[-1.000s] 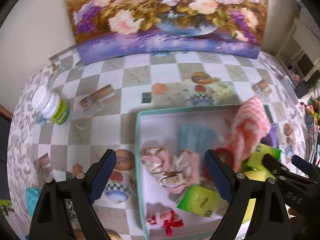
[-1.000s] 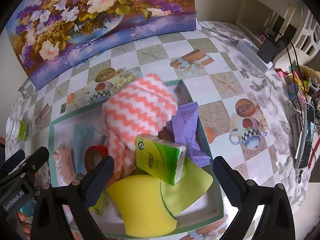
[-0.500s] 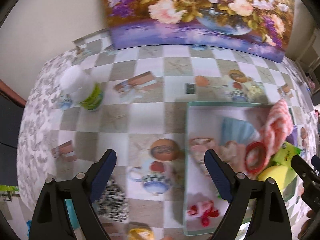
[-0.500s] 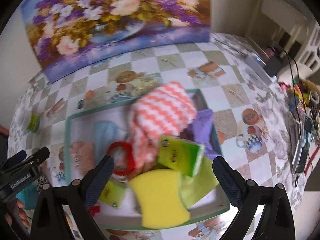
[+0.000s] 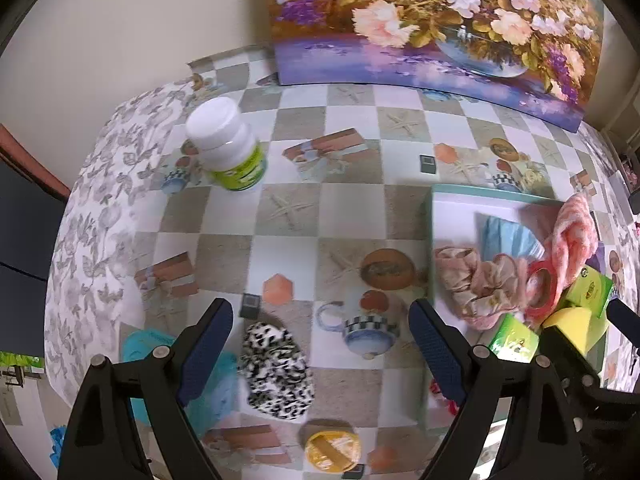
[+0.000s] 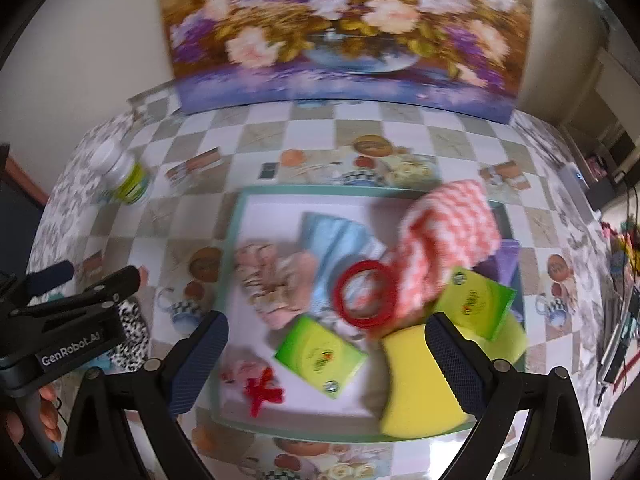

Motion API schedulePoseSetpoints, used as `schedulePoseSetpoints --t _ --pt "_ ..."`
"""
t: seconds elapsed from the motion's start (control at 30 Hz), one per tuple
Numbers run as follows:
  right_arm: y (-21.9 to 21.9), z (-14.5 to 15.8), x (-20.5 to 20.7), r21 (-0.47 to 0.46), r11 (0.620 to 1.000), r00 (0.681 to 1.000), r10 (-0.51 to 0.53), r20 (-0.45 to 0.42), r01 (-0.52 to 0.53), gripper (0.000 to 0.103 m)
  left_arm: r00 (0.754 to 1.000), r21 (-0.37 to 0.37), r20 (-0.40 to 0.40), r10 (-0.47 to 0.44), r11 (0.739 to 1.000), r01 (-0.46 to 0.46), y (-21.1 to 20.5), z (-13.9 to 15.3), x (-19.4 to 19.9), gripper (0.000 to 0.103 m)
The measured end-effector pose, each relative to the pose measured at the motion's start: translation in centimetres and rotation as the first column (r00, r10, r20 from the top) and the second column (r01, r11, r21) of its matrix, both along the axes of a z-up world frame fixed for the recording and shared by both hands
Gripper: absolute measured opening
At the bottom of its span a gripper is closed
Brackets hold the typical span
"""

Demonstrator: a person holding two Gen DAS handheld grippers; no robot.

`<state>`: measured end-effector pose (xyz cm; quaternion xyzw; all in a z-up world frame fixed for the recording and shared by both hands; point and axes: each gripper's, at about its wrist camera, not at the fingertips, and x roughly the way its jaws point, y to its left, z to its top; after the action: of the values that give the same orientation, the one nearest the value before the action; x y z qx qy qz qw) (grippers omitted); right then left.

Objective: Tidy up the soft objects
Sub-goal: 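Withdraw both grippers from the tray back toward the pile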

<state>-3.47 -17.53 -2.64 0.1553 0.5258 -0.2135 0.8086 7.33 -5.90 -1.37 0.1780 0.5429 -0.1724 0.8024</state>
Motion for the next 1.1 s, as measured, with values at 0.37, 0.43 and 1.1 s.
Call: schedulePoseSetpoints --t 0.37,0.43,1.1 --pt "4.3 -0.7 2.3 0.014 0.996 0.996 0.092 -0.008 -0.092 0.100 0.998 -0.016 -0.013 0.068 0.998 -0.068 4.7 0.2 1.4 0.090" --pt "5.3 -1.1 2.7 0.033 0.992 0.992 0.122 -0.006 -0.122 0.100 0.996 -0.025 -0.020 0.082 0.996 -0.082 5.5 0.2 1.7 0.090" --pt "15.7 -7.9 7.9 0.157 0.920 0.927 0.371 -0.047 -0.360 0.097 0.958 -0.053 -0.023 0.284 0.957 -0.285 12.7 -0.3 5.3 0.090"
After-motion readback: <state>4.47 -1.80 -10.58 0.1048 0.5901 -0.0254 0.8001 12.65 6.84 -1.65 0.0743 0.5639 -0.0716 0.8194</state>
